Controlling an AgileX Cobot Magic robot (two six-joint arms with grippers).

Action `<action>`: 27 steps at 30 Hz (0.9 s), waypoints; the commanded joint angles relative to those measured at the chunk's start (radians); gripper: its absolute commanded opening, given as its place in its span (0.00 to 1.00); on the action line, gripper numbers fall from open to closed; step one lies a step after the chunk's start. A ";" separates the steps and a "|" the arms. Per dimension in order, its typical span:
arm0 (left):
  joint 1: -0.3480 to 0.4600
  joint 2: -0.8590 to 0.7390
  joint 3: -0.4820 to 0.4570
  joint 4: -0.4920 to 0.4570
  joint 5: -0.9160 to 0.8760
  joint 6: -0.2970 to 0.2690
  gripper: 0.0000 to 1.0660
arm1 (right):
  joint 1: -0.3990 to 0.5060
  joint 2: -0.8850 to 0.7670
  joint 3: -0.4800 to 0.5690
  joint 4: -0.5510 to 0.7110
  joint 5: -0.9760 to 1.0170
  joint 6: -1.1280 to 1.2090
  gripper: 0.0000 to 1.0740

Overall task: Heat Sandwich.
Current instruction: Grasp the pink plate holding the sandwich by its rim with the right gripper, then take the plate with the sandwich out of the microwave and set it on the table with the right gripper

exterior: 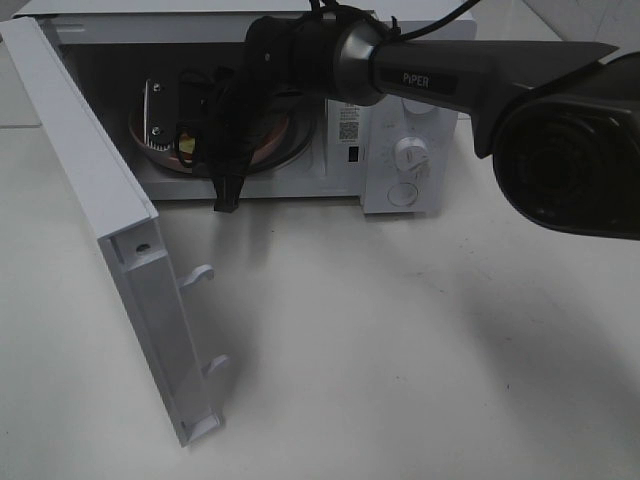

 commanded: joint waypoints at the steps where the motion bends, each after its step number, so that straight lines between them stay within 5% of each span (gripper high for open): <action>1: -0.006 -0.016 -0.001 -0.005 -0.011 -0.002 0.92 | 0.001 0.000 -0.006 0.028 -0.032 -0.007 0.00; 27: -0.006 -0.016 -0.001 -0.005 -0.011 -0.002 0.92 | -0.035 -0.060 -0.001 0.123 0.109 -0.128 0.00</action>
